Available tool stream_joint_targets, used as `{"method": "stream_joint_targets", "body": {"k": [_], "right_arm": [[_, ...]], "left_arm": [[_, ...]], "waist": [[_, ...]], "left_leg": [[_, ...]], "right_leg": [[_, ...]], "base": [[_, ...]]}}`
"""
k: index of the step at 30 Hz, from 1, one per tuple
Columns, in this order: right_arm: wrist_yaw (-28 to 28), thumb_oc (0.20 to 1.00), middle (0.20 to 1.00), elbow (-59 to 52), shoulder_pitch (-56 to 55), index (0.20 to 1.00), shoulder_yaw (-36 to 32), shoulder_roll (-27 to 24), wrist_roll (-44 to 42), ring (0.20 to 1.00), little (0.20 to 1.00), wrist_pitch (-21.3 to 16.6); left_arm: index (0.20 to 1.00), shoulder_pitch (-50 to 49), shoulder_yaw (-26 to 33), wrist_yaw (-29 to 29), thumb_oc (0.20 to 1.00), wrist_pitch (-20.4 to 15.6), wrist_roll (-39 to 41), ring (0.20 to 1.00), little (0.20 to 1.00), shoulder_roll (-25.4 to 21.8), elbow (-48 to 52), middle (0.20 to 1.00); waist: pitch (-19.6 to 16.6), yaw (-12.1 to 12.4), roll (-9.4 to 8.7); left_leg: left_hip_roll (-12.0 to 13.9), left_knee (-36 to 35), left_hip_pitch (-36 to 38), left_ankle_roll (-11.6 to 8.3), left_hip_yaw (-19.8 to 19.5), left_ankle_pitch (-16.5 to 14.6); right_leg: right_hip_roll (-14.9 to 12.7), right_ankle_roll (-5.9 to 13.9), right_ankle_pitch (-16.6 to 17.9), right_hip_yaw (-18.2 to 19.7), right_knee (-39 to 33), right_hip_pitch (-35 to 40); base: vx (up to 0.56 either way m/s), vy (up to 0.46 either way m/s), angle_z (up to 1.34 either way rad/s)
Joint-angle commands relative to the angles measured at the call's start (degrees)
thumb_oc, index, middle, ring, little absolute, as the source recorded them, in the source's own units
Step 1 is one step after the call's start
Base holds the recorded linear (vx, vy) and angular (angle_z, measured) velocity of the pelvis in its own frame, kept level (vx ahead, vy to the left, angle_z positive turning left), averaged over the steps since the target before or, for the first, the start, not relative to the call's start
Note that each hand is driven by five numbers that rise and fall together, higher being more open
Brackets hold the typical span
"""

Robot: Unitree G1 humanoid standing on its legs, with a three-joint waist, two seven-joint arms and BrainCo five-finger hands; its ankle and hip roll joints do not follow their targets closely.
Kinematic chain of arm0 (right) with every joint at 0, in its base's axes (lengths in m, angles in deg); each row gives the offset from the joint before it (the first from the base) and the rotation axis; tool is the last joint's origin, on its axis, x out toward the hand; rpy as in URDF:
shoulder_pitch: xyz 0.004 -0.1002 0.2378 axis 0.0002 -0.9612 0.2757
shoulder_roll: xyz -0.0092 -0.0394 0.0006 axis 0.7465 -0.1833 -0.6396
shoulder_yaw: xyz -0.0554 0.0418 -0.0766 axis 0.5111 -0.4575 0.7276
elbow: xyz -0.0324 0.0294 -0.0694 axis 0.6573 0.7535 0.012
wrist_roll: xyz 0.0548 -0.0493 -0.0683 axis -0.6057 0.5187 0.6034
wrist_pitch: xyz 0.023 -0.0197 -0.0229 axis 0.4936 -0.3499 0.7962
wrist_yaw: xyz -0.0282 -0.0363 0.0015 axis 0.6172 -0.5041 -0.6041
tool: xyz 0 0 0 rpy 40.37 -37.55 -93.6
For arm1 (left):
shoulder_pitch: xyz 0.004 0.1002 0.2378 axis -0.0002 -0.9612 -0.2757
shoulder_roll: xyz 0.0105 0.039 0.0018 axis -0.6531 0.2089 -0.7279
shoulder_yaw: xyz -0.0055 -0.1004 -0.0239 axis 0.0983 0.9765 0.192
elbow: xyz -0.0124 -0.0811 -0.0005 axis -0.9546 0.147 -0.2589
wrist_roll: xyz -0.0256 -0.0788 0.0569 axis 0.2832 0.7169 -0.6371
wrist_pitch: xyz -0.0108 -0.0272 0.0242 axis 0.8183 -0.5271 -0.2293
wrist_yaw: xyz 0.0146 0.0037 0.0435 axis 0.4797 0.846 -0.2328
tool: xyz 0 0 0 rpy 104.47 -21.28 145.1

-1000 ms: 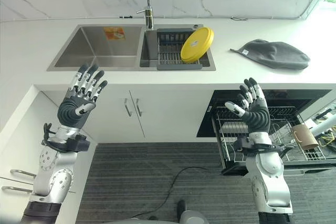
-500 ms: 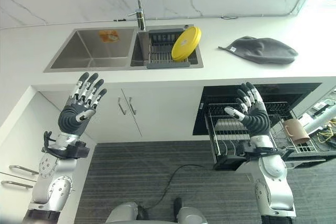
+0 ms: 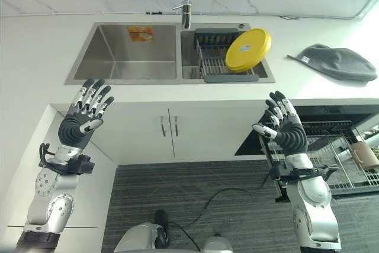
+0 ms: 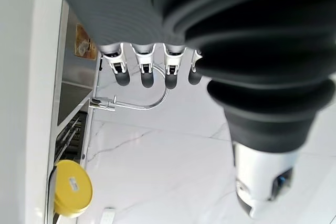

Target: Place the dishes in the dishwasher.

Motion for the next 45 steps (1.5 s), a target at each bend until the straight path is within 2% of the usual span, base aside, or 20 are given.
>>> {"method": "stream_joint_targets", "body": {"k": [1,6,7,9,10,11,13,14,17,19,23,29,32,34,37,39,41,42,43,45], "right_arm": [[1.0,1.0,1.0,-1.8,1.5,1.0,-1.0,-1.6,-0.9,1.0,1.0,-2.7],[3.2,1.0,1.0,-2.2,1.9,1.0,-0.7,-0.2,0.7,1.0,1.0,-1.9],[3.1,1.0,1.0,-2.7,1.0,1.0,-0.6,0.1,1.4,1.0,1.0,-2.0],[2.4,1.0,1.0,-3.2,-0.2,1.0,-0.4,0.3,1.7,1.0,1.0,-1.4],[1.9,1.0,1.0,-3.3,-0.6,1.0,0.6,0.1,1.7,1.0,1.0,-1.6],[1.1,1.0,1.0,-2.2,0.3,1.0,1.3,-1.2,1.4,1.0,1.0,-2.1],[0.5,1.0,1.0,-1.6,0.9,1.0,0.9,-2.1,0.7,1.0,1.0,-2.6],[-0.3,1.0,1.0,-1.2,1.2,1.0,0.4,-2.6,-0.2,1.0,1.0,-3.2],[-1.2,1.0,1.0,-1.9,1.9,1.0,0.6,-2.8,-0.4,1.0,1.0,-2.1],[-1.4,1.0,1.0,-1.8,2.3,1.0,0.7,-3.1,0.4,1.0,1.0,-1.5],[-2.6,1.0,1.0,-1.0,2.7,1.0,0.3,-4.2,-0.4,1.0,1.0,-1.2],[-1.5,1.0,1.0,-1.6,5.5,1.0,1.2,-3.0,-3.5,1.0,1.0,-0.4],[-1.6,1.0,1.0,-2.0,4.1,1.0,0.7,-2.3,-4.3,1.0,1.0,-0.1],[-2.4,1.0,1.0,-2.7,2.8,1.0,0.1,-2.5,-3.7,1.0,1.0,0.1],[-3.8,1.0,1.0,-2.9,2.8,1.0,0.2,-3.5,-3.6,1.0,1.0,-0.3],[-4.2,1.0,1.0,-2.7,3.6,1.0,0.9,-3.8,-3.8,1.0,1.0,-0.5],[-3.9,1.0,1.0,-2.5,4.2,1.0,1.6,-3.5,-3.1,1.0,1.0,-1.3],[-3.9,1.0,1.0,-2.5,4.2,1.0,1.6,-3.5,-3.1,1.0,1.0,-1.3],[-3.3,1.0,1.0,-2.9,4.9,1.0,2.4,-3.2,-2.7,1.0,1.0,-2.6],[-3.0,1.0,1.0,-2.8,5.9,1.0,2.9,-3.2,-2.1,1.0,1.0,-4.1]], "left_arm": [[1.0,-2.6,2.0,-0.6,1.0,-1.8,-3.8,1.0,1.0,0.2,4.6,1.0],[1.0,-2.5,1.9,1.0,1.0,-0.9,-9.2,1.0,1.0,-0.8,5.4,1.0],[1.0,-2.5,1.6,1.0,1.0,-0.9,-11.6,1.0,1.0,-1.1,5.8,1.0],[1.0,-2.6,1.2,0.8,1.0,-0.8,-13.7,1.0,1.0,-1.5,6.2,1.0],[1.0,-2.2,0.1,0.8,1.0,-0.5,-14.7,1.0,1.0,-1.4,6.4,1.0],[1.0,-0.6,-0.9,1.8,1.0,0.2,-14.4,1.0,1.0,-1.7,5.7,1.0],[1.0,0.6,-1.0,2.0,1.0,0.6,-12.6,1.0,1.0,-2.0,5.3,1.0],[1.0,1.4,-1.1,2.4,1.0,0.4,-12.7,1.0,1.0,-2.3,4.8,1.0],[1.0,1.7,-1.5,3.3,1.0,-0.2,-13.4,1.0,1.0,-2.7,4.8,1.0],[1.0,1.7,-1.6,3.1,1.0,-0.3,-13.4,1.0,1.0,-2.7,4.9,1.0],[1.0,1.2,-0.5,2.5,1.0,1.0,-10.5,1.0,1.0,-2.4,5.5,1.0],[1.0,0.7,-0.3,2.0,1.0,1.5,-11.5,1.0,1.0,-1.6,4.9,1.0],[1.0,-1.1,0.6,1.3,1.0,0.7,-11.3,1.0,1.0,-1.5,5.3,1.0],[1.0,-3.1,1.5,0.8,1.0,-0.5,-11.0,1.0,1.0,-1.5,5.8,1.0],[1.0,-4.9,1.7,0.4,1.0,-1.8,-12.2,1.0,1.0,-1.1,5.8,1.0],[1.0,-5.4,1.3,0.6,1.0,-2.1,-12.5,1.0,1.0,-1.1,5.9,1.0],[1.0,-4.9,0.7,1.0,1.0,-2.0,-13.0,1.0,1.0,-1.0,5.6,1.0],[1.0,-4.9,0.7,1.0,1.0,-2.0,-13.0,1.0,1.0,-1.0,5.6,1.0],[1.0,-2.9,-0.5,1.9,1.0,-1.4,-13.8,1.0,1.0,-1.0,5.1,1.0],[1.0,-1.1,-1.6,2.6,1.0,-1.1,-14.6,1.0,1.0,-0.6,4.2,1.0]], "waist": [[-6.8,0.1,2.16],[-7.4,0.9,1.2],[-7.5,1.0,1.48],[-7.5,0.7,1.79],[-6.8,-0.5,2.93],[-5.9,-1.2,2.81],[-5.0,-1.8,2.47],[-4.1,-2.6,1.95],[-2.7,-4.5,1.21],[-2.5,-4.9,1.16],[-4.5,-5.0,1.29],[-6.3,-5.1,2.29],[-6.7,-5.3,2.48],[-6.5,-5.2,2.31],[-5.8,-4.3,2.03],[-5.5,-3.5,2.73],[-5.3,-2.8,3.59],[-5.3,-2.8,3.59],[-4.8,-2.3,3.5],[-5.0,-2.1,3.22]], "left_leg": [[2.1,-12.0,0.7,-4.81,-6.0,5.5],[-0.7,-11.7,1.7,-2.5,-8.5,3.6],[-1.3,-11.5,2.1,-1.42,-9.5,3.2],[-1.9,-11.4,3.3,-0.57,-10.3,1.9],[-1.6,-11.3,5.2,-0.25,-11.1,0.9],[-1.5,-11.7,6.5,-0.89,-11.2,0.8],[-1.4,-11.4,7.3,-1.3,-11.3,0.1],[-1.1,-11.4,8.4,-1.91,-10.9,-0.8],[-0.4,-12.1,11.2,-2.89,-10.1,-2.6],[0.1,-12.6,12.6,-2.96,-10.0,-3.5],[2.9,-12.7,14.3,-4.4,-8.6,-3.8],[7.0,-11.7,14.8,-6.91,-6.6,-3.0],[7.8,-8.0,13.4,-8.0,-6.6,-3.2],[8.3,-1.1,10.7,-8.9,-7.3,-2.0],[6.6,6.0,5.6,-8.34,-8.6,-2.5],[4.1,0.0,6.1,-7.47,-8.7,-3.5],[2.6,-6.3,6.2,-7.34,-8.9,-1.1],[2.6,-6.3,6.2,-7.34,-8.9,-1.1],[2.3,-8.3,4.5,-7.5,-7.9,1.6],[2.2,-9.5,4.5,-7.06,-7.7,1.9]], "right_leg": [[4.9,-0.42,-3.5,-3.0,4.4,1.6],[3.5,0.73,0.8,-2.2,10.8,-0.7],[4.4,0.6,4.4,-1.3,17.2,-2.9],[4.9,0.67,6.2,-0.9,26.5,-5.7],[6.4,-0.12,7.2,0.2,35.8,-12.3],[5.1,-1.37,4.0,-2.0,29.6,-15.5],[4.3,-1.4,3.8,-3.4,22.2,-15.3],[3.3,-1.04,4.9,-4.0,15.0,-15.7],[1.1,0.91,11.0,-2.7,6.4,-17.8],[1.0,1.35,11.9,-2.3,5.4,-18.6],[2.9,0.9,7.7,-4.1,-0.1,-14.5],[5.9,-1.76,5.5,-4.8,-3.8,-10.0],[6.8,-2.98,4.8,-4.2,-3.9,-9.2],[7.3,-4.16,4.4,-3.4,-4.3,-8.4],[7.9,-5.21,4.0,-3.6,-4.9,-7.2],[8.4,-4.68,3.3,-3.6,-4.5,-6.9],[9.0,-4.25,2.7,-3.6,-4.8,-6.0],[9.0,-4.25,2.7,-3.6,-4.8,-6.0],[9.0,-4.06,2.2,-4.1,-5.4,-4.5],[9.0,-4.07,1.7,-4.5,-5.7,-3.9]], "base": [[0.14,0.136,0.12],[0.11,0.187,0.19],[0.07,0.278,0.12],[0.12,0.308,0.05],[0.21,0.211,-0.01],[0.2,0.092,-0.16],[0.17,-0.147,-0.28],[0.16,-0.224,-0.04],[0.18,-0.299,0.13],[0.2,-0.345,0.13],[0.17,-0.393,0.26],[0.12,-0.349,0.03],[0.06,-0.23,0.0],[0.02,-0.209,0.09],[0.03,-0.101,0.0],[0.1,0.097,-0.01],[0.1,0.117,-0.08],[0.1,0.141,-0.02],[0.08,0.159,-0.01],[0.08,0.209,0.0]]}}
